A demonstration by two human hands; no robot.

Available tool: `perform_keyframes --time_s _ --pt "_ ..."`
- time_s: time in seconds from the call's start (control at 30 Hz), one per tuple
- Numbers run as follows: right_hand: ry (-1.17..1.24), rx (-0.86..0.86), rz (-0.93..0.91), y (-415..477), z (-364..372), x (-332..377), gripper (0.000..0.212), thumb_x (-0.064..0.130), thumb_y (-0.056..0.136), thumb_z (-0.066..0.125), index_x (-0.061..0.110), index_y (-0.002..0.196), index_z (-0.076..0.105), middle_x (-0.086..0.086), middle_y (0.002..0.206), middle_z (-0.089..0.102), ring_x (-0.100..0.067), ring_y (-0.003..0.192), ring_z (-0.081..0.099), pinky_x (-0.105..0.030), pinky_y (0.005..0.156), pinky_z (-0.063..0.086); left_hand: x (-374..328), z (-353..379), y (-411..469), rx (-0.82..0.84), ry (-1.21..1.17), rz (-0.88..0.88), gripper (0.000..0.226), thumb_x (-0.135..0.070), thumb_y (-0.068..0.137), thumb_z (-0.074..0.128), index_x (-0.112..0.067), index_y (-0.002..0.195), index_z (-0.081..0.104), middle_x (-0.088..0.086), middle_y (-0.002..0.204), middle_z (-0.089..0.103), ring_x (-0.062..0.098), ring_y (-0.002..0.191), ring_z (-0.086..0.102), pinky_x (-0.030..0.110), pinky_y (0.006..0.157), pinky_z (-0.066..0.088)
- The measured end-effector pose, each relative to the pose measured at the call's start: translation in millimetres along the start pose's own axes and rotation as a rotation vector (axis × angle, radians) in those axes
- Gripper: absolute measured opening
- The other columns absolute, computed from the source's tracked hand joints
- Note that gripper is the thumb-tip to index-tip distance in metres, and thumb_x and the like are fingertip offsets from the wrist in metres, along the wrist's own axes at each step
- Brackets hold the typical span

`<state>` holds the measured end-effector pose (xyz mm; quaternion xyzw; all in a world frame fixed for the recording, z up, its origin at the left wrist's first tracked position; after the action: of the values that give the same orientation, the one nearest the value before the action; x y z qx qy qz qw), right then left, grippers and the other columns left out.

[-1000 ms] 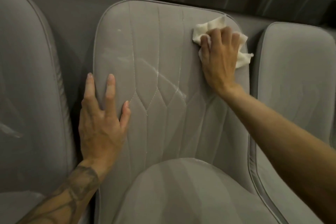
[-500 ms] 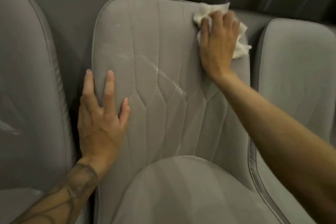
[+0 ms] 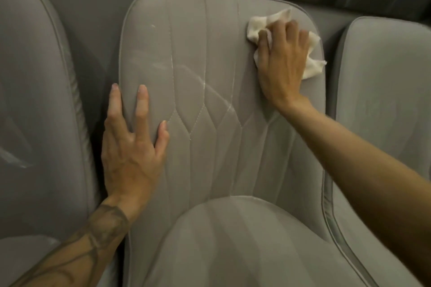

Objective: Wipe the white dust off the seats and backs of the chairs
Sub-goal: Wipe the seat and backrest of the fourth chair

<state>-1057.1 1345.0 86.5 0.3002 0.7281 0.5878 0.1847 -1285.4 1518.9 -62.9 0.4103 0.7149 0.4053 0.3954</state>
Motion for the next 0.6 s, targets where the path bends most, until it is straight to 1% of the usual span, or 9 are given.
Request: perform_keyframes --time_s 0.07,0.1,0.23,0.3,0.33,0.4,0.5,0.57,0.6 --pt "0.026 0.036 -0.001 -39 6 4 0.031 0.031 0.104 0.042 0.008 0.117 0.060 -0.019 0.115 0.057 -0.038 0.097 0.052 -0.045 0.086 0.040 0 0 0 -0.005 -0.003 0.001 0.062 -0.039 0.108 0.049 -0.017 0.163 0.029 0.026 0.163 0.025 0.042 0.136 0.039 0.052 0.105 0.048" --pt "0.036 0.083 -0.052 -70 8 6 0.029 0.028 0.104 0.044 0.010 0.121 0.058 -0.020 0.115 0.056 -0.037 0.097 0.052 -0.046 0.085 0.040 0 0 1 -0.005 -0.003 -0.001 0.062 -0.039 0.108 0.049 -0.017 0.163 0.029 0.027 0.163 0.025 0.041 0.136 0.039 0.052 0.105 0.048" --pt "0.047 0.382 -0.379 -201 17 7 0.020 0.019 0.095 0.061 0.013 0.113 0.056 -0.016 0.105 0.057 -0.033 0.086 0.049 -0.049 0.077 0.045 -1 0 1 -0.002 -0.003 0.011 0.062 -0.039 0.108 0.049 -0.017 0.163 0.029 0.028 0.163 0.025 0.042 0.138 0.038 0.051 0.107 0.047" --pt "0.009 0.474 -0.529 -227 16 6 0.024 0.018 0.091 0.068 0.014 0.112 0.057 -0.013 0.103 0.059 -0.031 0.084 0.050 -0.048 0.075 0.047 -1 -1 1 -0.003 -0.007 0.007 0.062 -0.038 0.108 0.049 -0.017 0.163 0.029 0.027 0.163 0.024 0.041 0.137 0.038 0.051 0.107 0.046" --pt "-0.002 0.475 -0.561 -219 17 5 0.027 0.019 0.090 0.069 0.014 0.112 0.055 -0.013 0.104 0.059 -0.031 0.085 0.050 -0.047 0.075 0.045 0 -1 1 -0.002 -0.008 0.006 0.062 -0.038 0.108 0.050 -0.018 0.163 0.029 0.027 0.163 0.024 0.041 0.138 0.037 0.051 0.107 0.046" --pt "0.000 0.382 -0.476 -174 18 6 0.027 0.020 0.091 0.066 0.016 0.112 0.050 -0.014 0.107 0.055 -0.032 0.088 0.050 -0.043 0.077 0.038 -1 0 1 -0.002 -0.004 0.006 0.062 -0.039 0.108 0.049 -0.018 0.163 0.028 0.027 0.164 0.024 0.041 0.138 0.037 0.050 0.107 0.047" --pt "-0.014 0.133 -0.177 -105 12 -2 0.010 0.026 0.100 0.052 0.017 0.105 0.049 -0.010 0.109 0.045 -0.029 0.091 0.043 -0.041 0.078 0.031 1 1 0 -0.005 0.013 -0.001 0.063 -0.040 0.108 0.048 -0.020 0.164 0.026 0.026 0.164 0.024 0.040 0.139 0.037 0.051 0.105 0.048" --pt "0.000 0.105 -0.124 -116 16 0 0.010 0.025 0.100 0.052 0.017 0.106 0.049 -0.010 0.110 0.045 -0.030 0.092 0.042 -0.042 0.078 0.032 2 2 -1 -0.001 0.013 -0.006 0.063 -0.041 0.108 0.048 -0.021 0.164 0.026 0.025 0.164 0.024 0.040 0.140 0.037 0.051 0.104 0.049" --pt "0.019 0.142 -0.149 -139 19 3 0.013 0.023 0.098 0.054 0.017 0.108 0.049 -0.011 0.110 0.046 -0.030 0.092 0.043 -0.043 0.078 0.033 1 2 -1 0.001 0.012 -0.005 0.063 -0.041 0.109 0.048 -0.020 0.164 0.026 0.025 0.164 0.024 0.040 0.140 0.036 0.051 0.105 0.048"
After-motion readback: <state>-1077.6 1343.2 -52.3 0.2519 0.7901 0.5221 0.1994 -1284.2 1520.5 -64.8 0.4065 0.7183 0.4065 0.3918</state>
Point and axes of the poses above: each hand's wrist, its own y-axis towards the middle knuckle, its own z-axis out of the palm, x = y × z, the point moved 8 cm from there along y, towards the middle knuckle
